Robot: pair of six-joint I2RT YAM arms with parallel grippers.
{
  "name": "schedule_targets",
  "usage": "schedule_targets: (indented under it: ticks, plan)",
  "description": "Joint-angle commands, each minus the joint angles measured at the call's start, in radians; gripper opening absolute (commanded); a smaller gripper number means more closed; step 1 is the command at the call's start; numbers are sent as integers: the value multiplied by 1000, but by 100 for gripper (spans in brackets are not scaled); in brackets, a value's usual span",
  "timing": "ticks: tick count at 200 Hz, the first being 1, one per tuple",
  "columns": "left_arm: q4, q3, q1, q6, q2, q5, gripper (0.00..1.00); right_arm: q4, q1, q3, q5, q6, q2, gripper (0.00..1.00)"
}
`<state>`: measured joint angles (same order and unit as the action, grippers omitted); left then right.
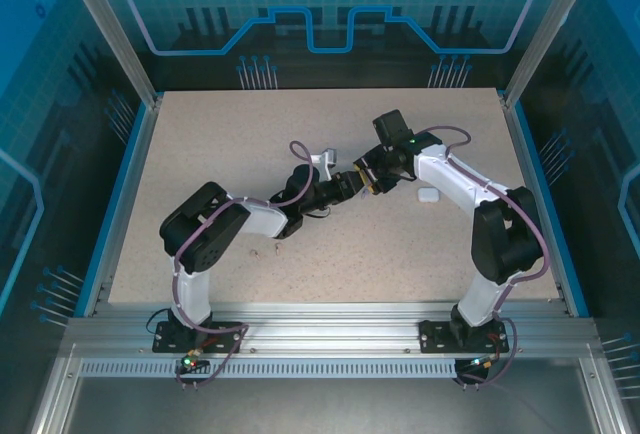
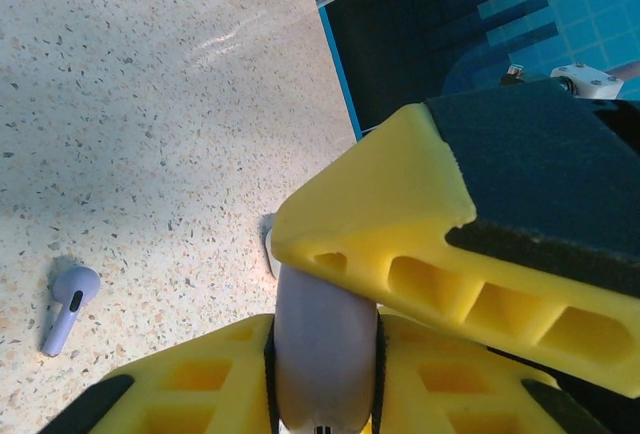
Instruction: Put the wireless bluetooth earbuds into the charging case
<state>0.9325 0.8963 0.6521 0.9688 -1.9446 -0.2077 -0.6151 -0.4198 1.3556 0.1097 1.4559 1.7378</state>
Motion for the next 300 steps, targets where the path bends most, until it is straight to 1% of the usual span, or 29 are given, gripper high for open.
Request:
schedule_targets:
  ticks: [1, 45, 70, 94, 133, 157, 187, 207, 232, 242, 259, 277, 300]
  plan:
    - [35, 29, 9, -2, -19, 4, 25, -5, -10, -5, 19, 11, -26, 48]
    - [40, 38, 10, 4, -25, 7, 15, -5, -9, -10, 19, 6, -34, 48]
    - [40, 44, 10, 8, -25, 2, 7, -2, -8, -14, 19, 6, -40, 48]
    - [40, 43, 9, 15, -22, 1, 0, 3, -1, -16, 19, 8, -48, 52]
    - [26, 30, 10, 24, -9, -4, 0, 10, 50, -7, 5, -22, -86, 72]
    - [-9, 20, 9, 16, 18, -19, 0, -14, 101, 0, -21, -95, -138, 75]
    - [-120, 13, -4, -41, 92, -82, 0, -2, 167, -58, -20, -298, -212, 75]
    - [-200, 13, -29, -92, 147, -157, 0, 126, 202, -165, 44, -485, -271, 76]
    - [-311, 39, -67, -157, 203, -272, 0, 354, 220, -306, 224, -743, -349, 76]
    - [-362, 56, -82, -182, 219, -312, 0, 423, 219, -354, 297, -818, -376, 76]
    - [-427, 79, -101, -226, 237, -375, 0, 498, 220, -416, 401, -884, -403, 76]
    - [-490, 102, -119, -264, 248, -434, 0, 596, 219, -469, 502, -895, -410, 75]
    - [-551, 116, -133, -302, 264, -474, 0, 673, 206, -520, 564, -896, -400, 74]
